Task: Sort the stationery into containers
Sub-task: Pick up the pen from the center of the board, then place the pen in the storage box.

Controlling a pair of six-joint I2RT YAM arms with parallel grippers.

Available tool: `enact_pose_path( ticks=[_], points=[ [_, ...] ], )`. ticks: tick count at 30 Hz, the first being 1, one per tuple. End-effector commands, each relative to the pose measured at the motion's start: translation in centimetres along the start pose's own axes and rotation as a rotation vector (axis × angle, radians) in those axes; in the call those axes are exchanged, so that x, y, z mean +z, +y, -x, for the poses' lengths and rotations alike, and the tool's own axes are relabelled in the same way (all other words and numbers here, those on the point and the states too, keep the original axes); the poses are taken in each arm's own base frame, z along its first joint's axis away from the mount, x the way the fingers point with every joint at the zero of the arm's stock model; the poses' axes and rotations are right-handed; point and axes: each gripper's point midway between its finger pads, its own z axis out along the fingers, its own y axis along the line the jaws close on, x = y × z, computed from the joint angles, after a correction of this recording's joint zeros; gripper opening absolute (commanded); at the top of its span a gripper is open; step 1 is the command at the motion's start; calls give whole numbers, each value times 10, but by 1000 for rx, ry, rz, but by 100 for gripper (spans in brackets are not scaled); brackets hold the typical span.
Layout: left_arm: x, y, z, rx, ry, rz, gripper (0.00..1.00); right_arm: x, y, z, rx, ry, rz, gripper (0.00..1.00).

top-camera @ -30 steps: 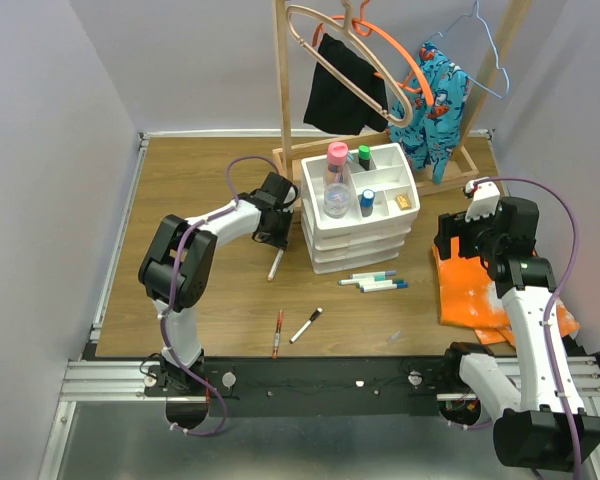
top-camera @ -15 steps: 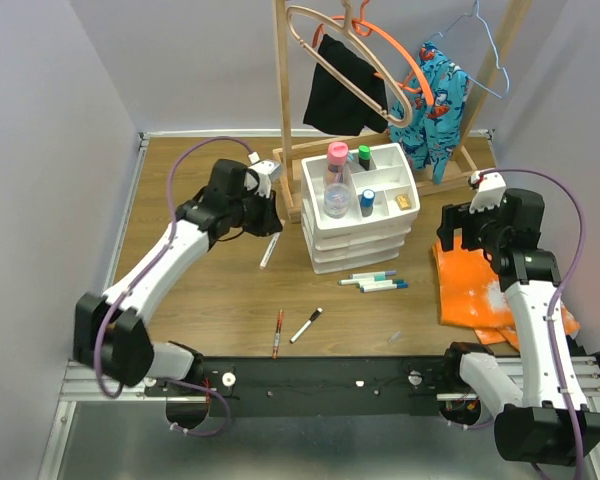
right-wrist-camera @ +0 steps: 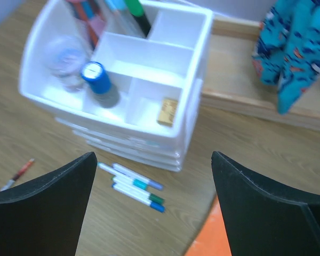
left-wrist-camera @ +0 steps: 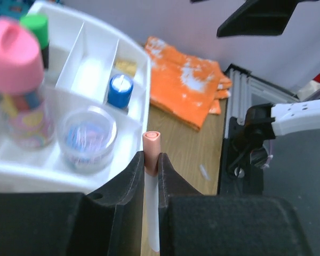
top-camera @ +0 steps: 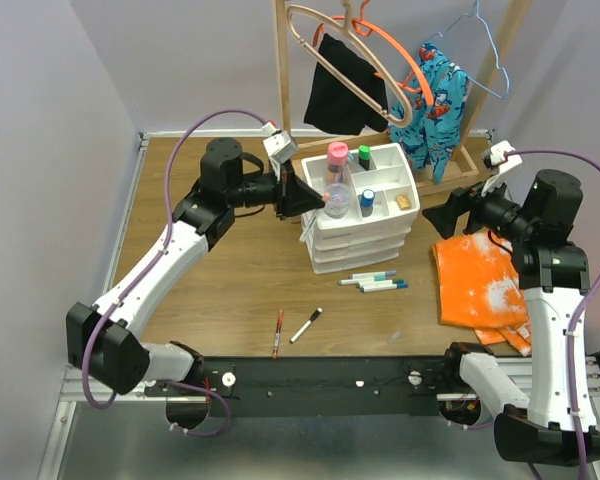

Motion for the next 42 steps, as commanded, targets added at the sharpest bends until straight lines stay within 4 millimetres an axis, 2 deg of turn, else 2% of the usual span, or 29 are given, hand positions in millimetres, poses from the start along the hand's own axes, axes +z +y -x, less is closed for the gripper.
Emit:
enact_pose_path(
  ticks=[1, 2, 3, 5, 6, 8, 10, 11, 12, 13, 14, 15, 16, 22, 26, 34, 38, 42],
  points=[
    [15, -40, 51, 90, -92, -201, 13, -10, 47, 36, 80, -80, 253, 94],
    [20, -40, 52, 93, -89, -217, 13, -13, 52, 47, 71, -110, 280, 94],
    [22, -46, 63, 115, -103, -233, 13, -13, 56, 51, 80, -117, 309, 93],
    [32, -50, 67, 111, -105, -257, 13, -13, 64, 60, 115, -137, 374, 91],
    [34, -56, 79, 123, -122, -268, 13, -12, 66, 62, 123, -146, 392, 90],
    [45, -60, 84, 111, -124, -292, 13, -13, 73, 70, 127, -172, 452, 87],
    [49, -67, 103, 116, -152, -300, 13, -13, 77, 73, 158, -180, 492, 86],
    [57, -67, 105, 101, -154, -306, 13, -13, 76, 80, 127, -216, 492, 84],
    [58, -72, 120, 116, -180, -310, 13, -14, 77, 84, 115, -237, 495, 83],
    [61, -73, 124, 110, -187, -312, 13, -11, 75, 83, 148, -242, 494, 83],
    [69, -71, 125, 77, -188, -307, 13, -12, 74, 92, 104, -293, 490, 82],
    [70, -76, 136, 91, -212, -313, 13, -11, 73, 94, 100, -307, 488, 82],
    [72, -77, 139, 90, -217, -316, 13, -10, 73, 95, 110, -310, 496, 82],
    [87, -86, 145, 81, -227, -333, 12, -12, 78, 107, 77, -332, 558, 82],
    [94, -89, 140, 73, -217, -336, 12, -13, 82, 114, 70, -352, 597, 83],
    [102, -85, 147, 74, -228, -320, 11, -7, 93, 116, 64, -320, 683, 83],
    [105, -87, 152, 75, -239, -325, 11, 0, 92, 112, 59, -308, 674, 82],
    [108, -91, 151, 63, -239, -336, 11, 2, 93, 117, 61, -321, 678, 82]
  ],
)
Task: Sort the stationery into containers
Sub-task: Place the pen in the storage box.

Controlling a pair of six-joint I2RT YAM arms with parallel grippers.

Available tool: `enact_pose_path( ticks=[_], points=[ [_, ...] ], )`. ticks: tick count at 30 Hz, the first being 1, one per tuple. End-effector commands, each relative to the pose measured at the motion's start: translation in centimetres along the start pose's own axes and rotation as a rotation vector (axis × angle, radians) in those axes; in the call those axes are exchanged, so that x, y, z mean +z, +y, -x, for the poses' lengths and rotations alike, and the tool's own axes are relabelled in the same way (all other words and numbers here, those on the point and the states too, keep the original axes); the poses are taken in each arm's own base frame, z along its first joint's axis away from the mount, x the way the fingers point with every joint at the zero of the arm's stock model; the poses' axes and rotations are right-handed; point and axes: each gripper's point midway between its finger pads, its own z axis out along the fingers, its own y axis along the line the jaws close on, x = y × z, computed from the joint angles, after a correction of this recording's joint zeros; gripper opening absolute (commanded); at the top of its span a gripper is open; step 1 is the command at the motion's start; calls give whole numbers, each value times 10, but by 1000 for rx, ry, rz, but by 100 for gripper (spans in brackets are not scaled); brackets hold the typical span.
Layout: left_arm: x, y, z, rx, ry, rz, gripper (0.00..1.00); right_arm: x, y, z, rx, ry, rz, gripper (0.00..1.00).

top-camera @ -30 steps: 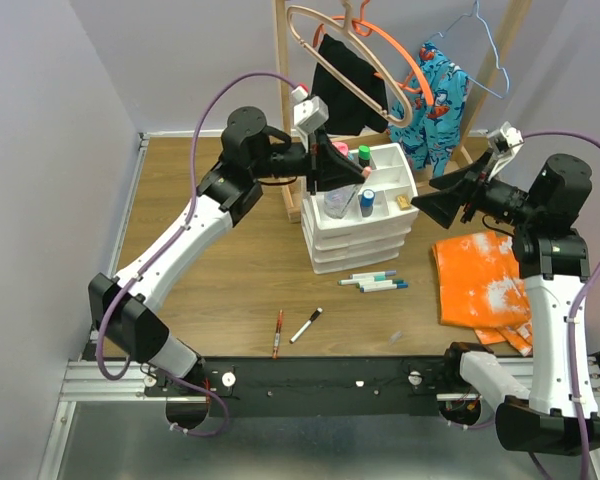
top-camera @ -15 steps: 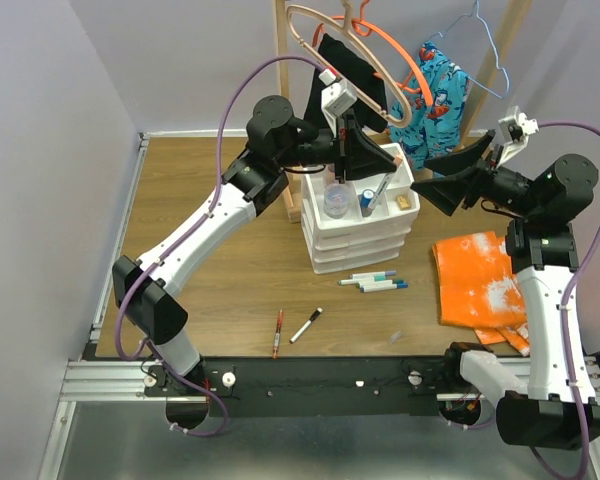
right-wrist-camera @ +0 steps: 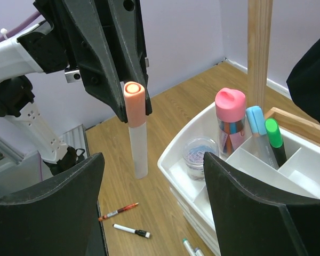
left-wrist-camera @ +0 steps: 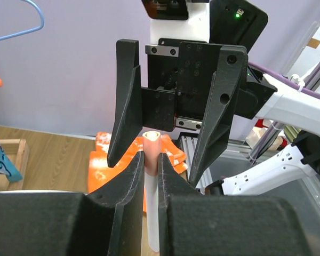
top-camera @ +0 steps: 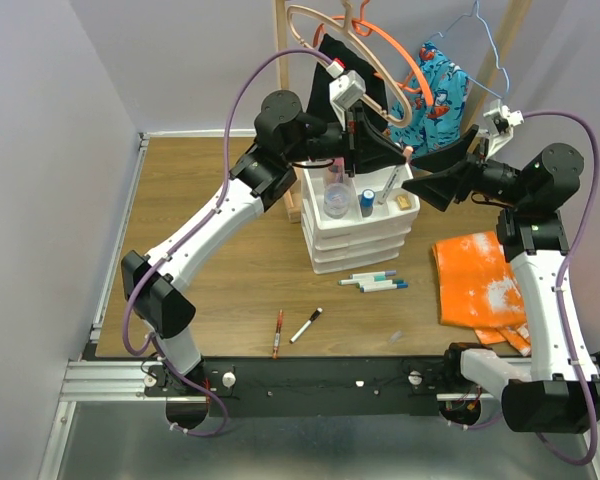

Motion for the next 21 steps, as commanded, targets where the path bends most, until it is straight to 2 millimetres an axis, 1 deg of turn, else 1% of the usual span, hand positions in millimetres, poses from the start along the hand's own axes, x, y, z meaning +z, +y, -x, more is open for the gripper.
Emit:
enact_pose_path(
  ticks=[1, 7, 10, 13, 14, 16, 17, 19, 20, 21],
  points=[
    [8, -5, 8, -1, -27, -9, 11, 3, 11, 11, -41, -8, 39, 82],
    [13, -7, 7, -16, -32, -22, 11, 7, 9, 18, -52, -22, 42, 80],
    [15, -6, 7, -18, -35, -26, 11, 9, 6, 17, -47, -21, 45, 79],
    [17, -5, 9, -18, -40, -25, 11, 11, 4, 15, -39, -19, 45, 73],
    [17, -5, 9, -22, -42, -25, 11, 11, 3, 15, -39, -21, 40, 69],
    [18, -5, 10, -22, -45, -27, 10, 11, 1, 12, -33, -17, 36, 66],
    [19, -5, 10, -22, -46, -28, 10, 11, -1, 11, -31, -17, 33, 58],
    [19, -5, 10, -27, -47, -29, 10, 11, -1, 11, -34, -22, 25, 51],
    [19, -3, 9, -32, -45, -26, 10, 11, -2, 10, -33, -24, 19, 43],
    [20, -3, 8, -34, -44, -27, 10, 11, -3, 10, -33, -25, 16, 40]
  ],
)
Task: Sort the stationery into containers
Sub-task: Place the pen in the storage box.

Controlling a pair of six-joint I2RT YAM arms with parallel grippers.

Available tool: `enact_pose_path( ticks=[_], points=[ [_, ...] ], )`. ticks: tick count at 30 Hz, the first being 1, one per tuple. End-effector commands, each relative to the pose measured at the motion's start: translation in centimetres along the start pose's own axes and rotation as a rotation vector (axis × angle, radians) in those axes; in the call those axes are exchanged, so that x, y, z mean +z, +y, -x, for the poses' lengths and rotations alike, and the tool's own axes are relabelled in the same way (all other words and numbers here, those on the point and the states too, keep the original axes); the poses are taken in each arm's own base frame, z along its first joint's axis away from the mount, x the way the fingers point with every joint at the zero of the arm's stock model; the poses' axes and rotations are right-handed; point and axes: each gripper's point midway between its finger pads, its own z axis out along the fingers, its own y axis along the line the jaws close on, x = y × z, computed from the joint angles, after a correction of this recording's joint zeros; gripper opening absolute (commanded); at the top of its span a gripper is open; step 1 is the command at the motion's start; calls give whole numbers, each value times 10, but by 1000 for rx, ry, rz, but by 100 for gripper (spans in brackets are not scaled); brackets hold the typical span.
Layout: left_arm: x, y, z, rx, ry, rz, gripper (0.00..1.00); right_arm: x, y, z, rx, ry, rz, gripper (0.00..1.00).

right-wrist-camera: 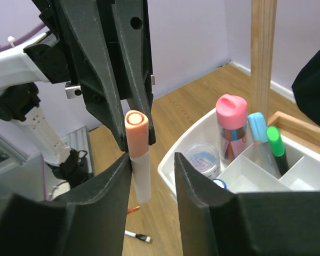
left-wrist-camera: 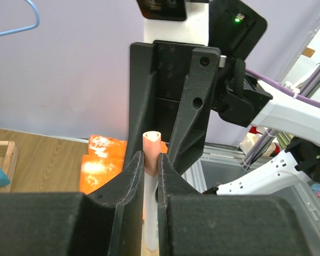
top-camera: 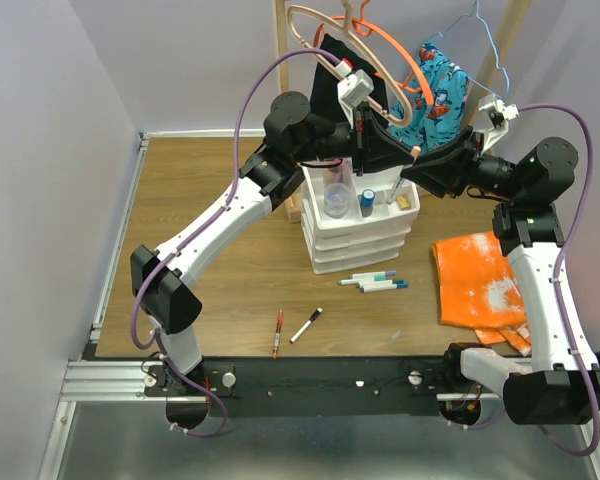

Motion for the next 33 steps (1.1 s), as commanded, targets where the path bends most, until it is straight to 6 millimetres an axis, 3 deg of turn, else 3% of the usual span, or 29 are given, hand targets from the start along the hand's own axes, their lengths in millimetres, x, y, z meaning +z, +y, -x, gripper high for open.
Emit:
enact_pose_path(
  ticks=[1, 3, 4, 5, 7, 8, 14, 16, 17, 22, 33],
  points=[
    [5, -3, 13, 15, -37, -7, 11, 1, 1, 8, -45, -26, -10, 37],
    [5, -2, 12, 14, -36, -5, 15, 1, 0, 9, -56, -32, -21, 29],
    [5, 2, 13, 17, -43, 19, 31, 1, -1, 9, -59, -31, -25, 27],
    [5, 5, 15, 25, -49, 39, 39, 1, -3, 7, -65, -28, -34, 26],
    [-4, 16, 23, 84, -55, 97, 55, -1, -9, 2, -80, -12, -68, 24],
    [-9, 17, 31, 114, -62, 108, 57, -2, -11, -1, -84, -6, -78, 23],
    [-64, 51, 70, 245, -78, 278, 61, -7, -36, -24, -140, 54, -163, 20],
    [-80, 48, 77, 267, -77, 300, 61, -7, -47, -30, -162, 60, -190, 20],
    [-91, 57, 74, 273, -66, 330, 61, -7, -53, -33, -169, 59, -203, 20],
    [-120, 51, 67, 295, -30, 380, 62, -3, -90, -35, -227, 31, -285, 20],
    [-139, 55, 44, 284, 21, 429, 62, 9, -146, -31, -296, -37, -364, 19]
  ],
)
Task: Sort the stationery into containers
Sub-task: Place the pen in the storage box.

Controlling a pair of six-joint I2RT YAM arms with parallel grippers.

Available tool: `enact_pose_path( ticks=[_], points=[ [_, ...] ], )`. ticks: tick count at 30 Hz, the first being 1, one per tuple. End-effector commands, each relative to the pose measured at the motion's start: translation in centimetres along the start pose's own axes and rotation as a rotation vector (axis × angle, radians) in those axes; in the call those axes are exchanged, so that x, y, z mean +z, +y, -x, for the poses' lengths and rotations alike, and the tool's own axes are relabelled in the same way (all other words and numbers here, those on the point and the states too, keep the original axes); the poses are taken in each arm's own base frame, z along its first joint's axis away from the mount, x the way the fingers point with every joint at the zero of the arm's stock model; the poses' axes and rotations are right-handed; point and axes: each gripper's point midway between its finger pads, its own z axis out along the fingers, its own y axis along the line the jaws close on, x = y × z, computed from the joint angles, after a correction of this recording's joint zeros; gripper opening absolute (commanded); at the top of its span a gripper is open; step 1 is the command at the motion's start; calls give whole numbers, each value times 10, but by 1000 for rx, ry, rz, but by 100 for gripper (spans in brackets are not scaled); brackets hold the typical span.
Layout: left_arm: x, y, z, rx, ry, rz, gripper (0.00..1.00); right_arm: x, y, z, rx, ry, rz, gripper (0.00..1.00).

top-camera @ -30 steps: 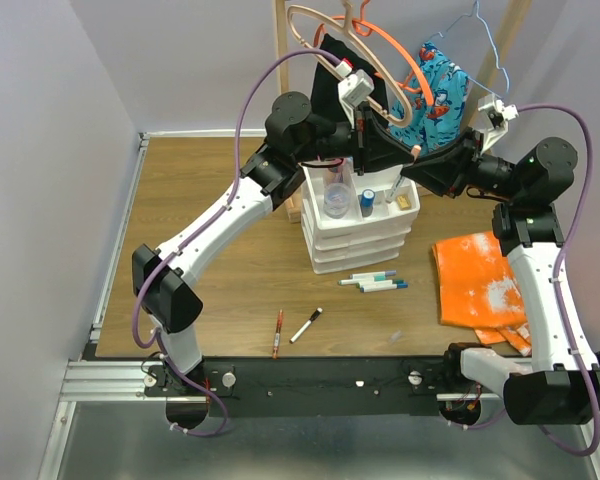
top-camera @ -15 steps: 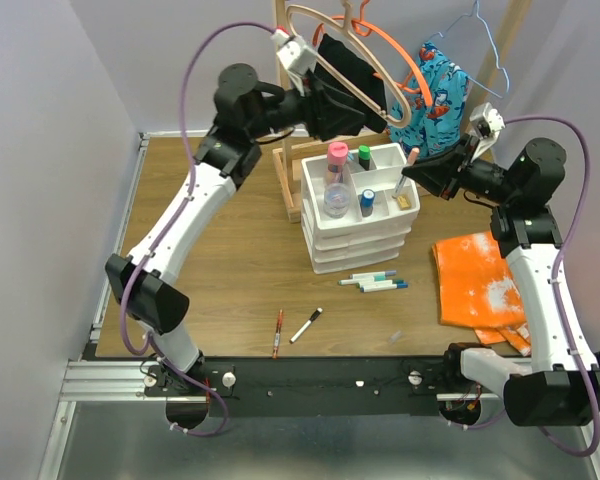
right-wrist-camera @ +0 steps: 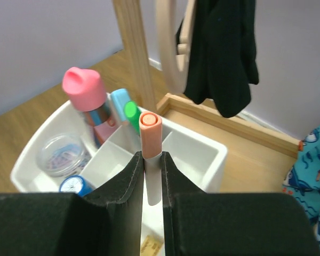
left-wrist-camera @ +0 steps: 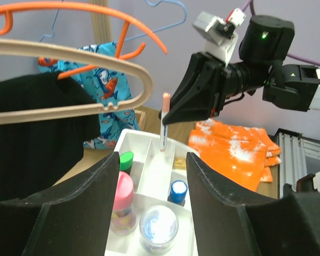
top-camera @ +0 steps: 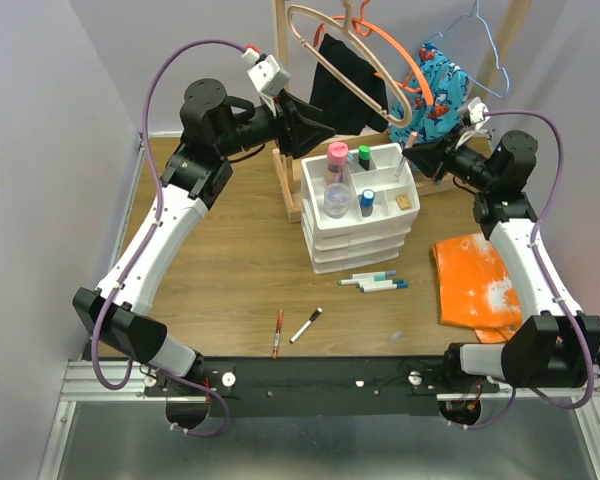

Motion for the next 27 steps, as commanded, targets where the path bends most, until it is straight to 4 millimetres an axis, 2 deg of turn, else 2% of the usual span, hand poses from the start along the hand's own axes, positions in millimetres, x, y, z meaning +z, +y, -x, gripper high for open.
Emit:
enact_pose_path(
  ticks=[1, 6, 7, 11, 22, 24, 27],
  points=[
    [-7, 6, -16, -2, 46, 25, 62, 11, -19, 15, -81, -93, -56, 19],
    [-9, 7, -21, -6, 57, 28, 62, 16, -25, 11, -54, -102, -69, 18],
    [-9, 7, -21, -5, 59, 30, 62, 22, -18, 9, -58, -99, -50, 18],
    [-9, 9, -27, -17, 67, 30, 62, 27, -22, 7, -60, -102, -68, 18],
    [-6, 10, -29, -37, 61, 26, 62, 34, -35, -24, -62, -44, -116, 19],
    [-7, 11, -30, -37, 61, 28, 62, 33, -38, -28, -59, -36, -132, 22],
    [-6, 11, -32, -46, 64, 27, 62, 31, -39, -31, -50, -29, -152, 31]
  ],
)
